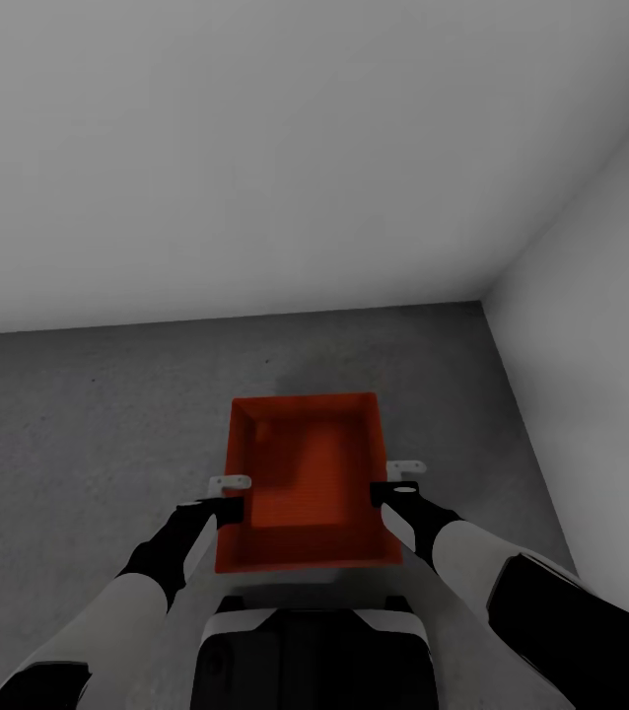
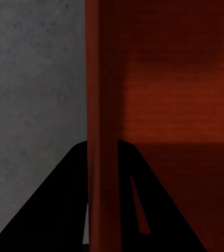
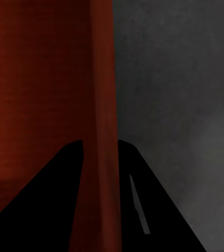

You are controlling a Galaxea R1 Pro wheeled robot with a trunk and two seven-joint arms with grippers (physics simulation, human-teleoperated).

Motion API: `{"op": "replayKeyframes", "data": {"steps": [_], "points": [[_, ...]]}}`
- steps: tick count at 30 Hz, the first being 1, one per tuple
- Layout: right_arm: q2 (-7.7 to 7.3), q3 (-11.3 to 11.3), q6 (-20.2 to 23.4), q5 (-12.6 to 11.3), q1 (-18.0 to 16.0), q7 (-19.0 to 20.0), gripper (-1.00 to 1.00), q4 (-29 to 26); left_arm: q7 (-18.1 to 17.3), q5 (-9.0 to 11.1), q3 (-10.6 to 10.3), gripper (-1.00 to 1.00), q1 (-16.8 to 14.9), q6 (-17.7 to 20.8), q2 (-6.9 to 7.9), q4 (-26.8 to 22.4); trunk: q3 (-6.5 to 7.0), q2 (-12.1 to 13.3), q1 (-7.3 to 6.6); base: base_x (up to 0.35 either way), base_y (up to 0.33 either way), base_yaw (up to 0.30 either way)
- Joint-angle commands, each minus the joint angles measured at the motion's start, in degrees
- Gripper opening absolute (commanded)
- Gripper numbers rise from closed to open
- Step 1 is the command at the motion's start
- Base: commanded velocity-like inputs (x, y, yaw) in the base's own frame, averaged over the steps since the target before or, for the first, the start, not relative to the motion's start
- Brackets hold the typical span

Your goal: Move the two storage containers from the living room to the garage. In the garage, place one container on the floor and stack the other container on top of it (either order is fine).

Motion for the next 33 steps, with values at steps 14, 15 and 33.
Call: {"op": "replayKeyframes", "data": {"steps": [14,15,33], "points": [[-0.62,-1.42,0.39,0.85,-0.06,-0.26,-1.0,-0.29,0.58,0.59,-0.44,-1.0,0.03,0.34,0.06,1.05,-2.21,-4.9,2.67,0.0,0.0,0.0],[-0.62,-1.42,0.39,0.85,-0.06,-0.26,-1.0,-0.29,0.58,0.59,-0.44,-1.0,0.03,0.33,0.06,1.05,-2.39,-5.3,2.89,0.0,0.0,0.0],[-0.62,-1.42,0.39,0.85,-0.06,-0.26,-1.0,-0.29,0.58,0.51,-0.44,-1.0,0.03,0.32,0.06,1.05,-5.62,-12.52,6.84,0.0,0.0,0.0]]}}
